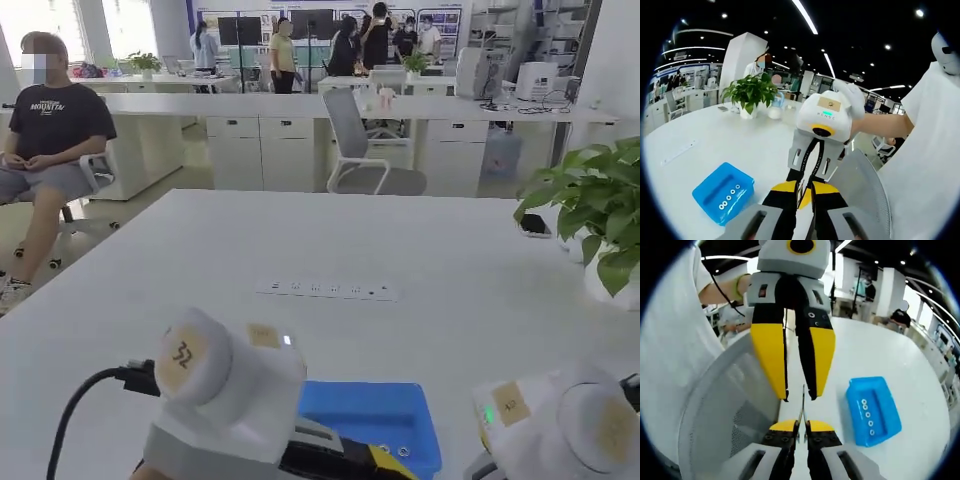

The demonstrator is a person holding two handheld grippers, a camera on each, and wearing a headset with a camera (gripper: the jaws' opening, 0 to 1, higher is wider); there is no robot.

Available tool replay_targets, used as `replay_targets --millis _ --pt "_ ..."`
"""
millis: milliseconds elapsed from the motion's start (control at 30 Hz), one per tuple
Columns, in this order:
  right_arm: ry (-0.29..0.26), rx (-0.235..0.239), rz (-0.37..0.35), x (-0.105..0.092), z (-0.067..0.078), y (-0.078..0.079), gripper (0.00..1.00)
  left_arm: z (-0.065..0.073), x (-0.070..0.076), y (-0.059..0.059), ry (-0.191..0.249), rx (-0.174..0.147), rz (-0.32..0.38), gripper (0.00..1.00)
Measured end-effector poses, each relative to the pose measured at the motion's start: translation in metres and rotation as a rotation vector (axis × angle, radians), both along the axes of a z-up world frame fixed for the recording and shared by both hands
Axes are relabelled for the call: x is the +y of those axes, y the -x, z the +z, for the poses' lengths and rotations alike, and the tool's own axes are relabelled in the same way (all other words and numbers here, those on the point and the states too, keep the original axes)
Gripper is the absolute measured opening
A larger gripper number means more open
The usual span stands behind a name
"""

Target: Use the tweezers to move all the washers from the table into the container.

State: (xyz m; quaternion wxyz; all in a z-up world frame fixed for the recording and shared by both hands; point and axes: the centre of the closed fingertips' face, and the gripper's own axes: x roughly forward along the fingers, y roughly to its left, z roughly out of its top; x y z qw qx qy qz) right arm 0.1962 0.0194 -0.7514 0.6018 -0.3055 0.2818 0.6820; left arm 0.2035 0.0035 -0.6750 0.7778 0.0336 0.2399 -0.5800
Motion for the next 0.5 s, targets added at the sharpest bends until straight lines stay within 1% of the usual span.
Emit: replay_targets --millis 133,167,200,233,300,400,500 --pt "0.009 -0.012 0.002 -0.001 -0.001 -0.002 0.04 -0.002 -0.002 -0.001 -0.018 -0.011 -0.011 0.05" --pt "0.009 -0.012 0.001 -0.001 -0.001 -0.002 0.04 -0.004 -0.002 -0.001 -0.034 -0.016 -0.015 0.03" --pt "0.007 -0.010 -0.001 -0.001 -0.001 -0.002 0.04 -0.005 -0.002 -0.002 -0.041 -0.019 -0.014 0.03" --pt "0.008 -0.008 -0.004 -0.001 -0.001 -0.002 0.04 -0.006 -0.002 -0.002 -0.046 -0.025 -0.019 0.02" --pt "0.010 -0.012 -0.006 -0.002 -0.001 -0.003 0.04 -0.006 -0.003 -0.002 -0.047 -0.025 -0.023 0.00" --pt "0.012 -0.011 -0.016 -0.004 -0.004 -0.004 0.04 -0.009 -0.001 -0.003 -0.069 -0.037 -0.033 0.00" --pt "0.012 -0.014 -0.032 -0.006 -0.006 -0.006 0.05 -0.012 0.003 -0.006 -0.102 -0.063 -0.037 0.00"
